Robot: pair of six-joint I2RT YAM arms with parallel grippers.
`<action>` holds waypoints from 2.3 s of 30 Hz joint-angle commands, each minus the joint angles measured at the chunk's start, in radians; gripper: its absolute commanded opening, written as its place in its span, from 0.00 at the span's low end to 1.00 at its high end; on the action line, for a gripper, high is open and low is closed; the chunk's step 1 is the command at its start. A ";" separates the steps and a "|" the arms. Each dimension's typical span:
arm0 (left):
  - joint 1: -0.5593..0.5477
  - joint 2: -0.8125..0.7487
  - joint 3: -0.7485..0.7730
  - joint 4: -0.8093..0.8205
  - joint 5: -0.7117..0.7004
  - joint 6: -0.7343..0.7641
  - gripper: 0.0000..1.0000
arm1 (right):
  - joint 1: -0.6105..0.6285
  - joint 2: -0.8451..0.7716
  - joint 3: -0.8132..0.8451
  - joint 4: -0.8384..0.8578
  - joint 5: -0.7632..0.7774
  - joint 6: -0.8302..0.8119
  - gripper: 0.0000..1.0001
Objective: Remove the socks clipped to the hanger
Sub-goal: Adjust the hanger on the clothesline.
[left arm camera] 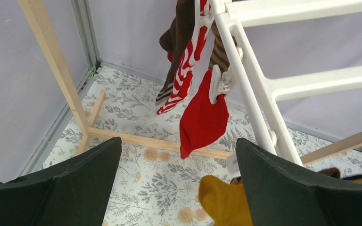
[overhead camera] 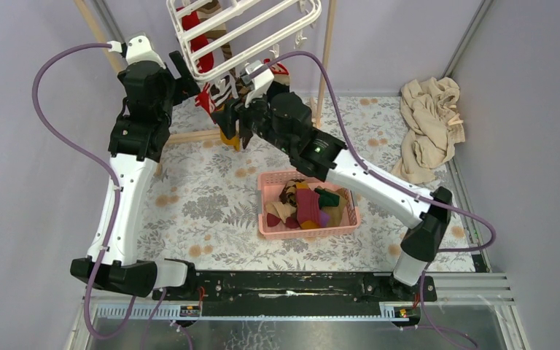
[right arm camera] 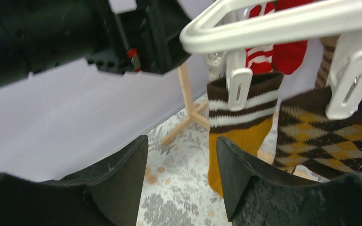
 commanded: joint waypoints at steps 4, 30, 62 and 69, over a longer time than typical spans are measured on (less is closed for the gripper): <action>0.002 -0.032 -0.028 0.063 0.024 0.016 0.98 | 0.006 0.093 0.179 0.145 0.180 0.007 0.63; 0.001 -0.176 -0.033 -0.076 0.049 0.002 0.97 | -0.060 0.166 0.240 0.154 0.171 0.051 0.24; 0.001 -0.201 -0.065 -0.094 0.040 -0.002 0.96 | -0.510 0.028 0.077 0.296 -0.249 0.402 0.26; 0.001 -0.212 -0.093 -0.082 0.038 -0.003 0.96 | -0.569 0.007 0.079 0.329 -0.338 0.463 0.28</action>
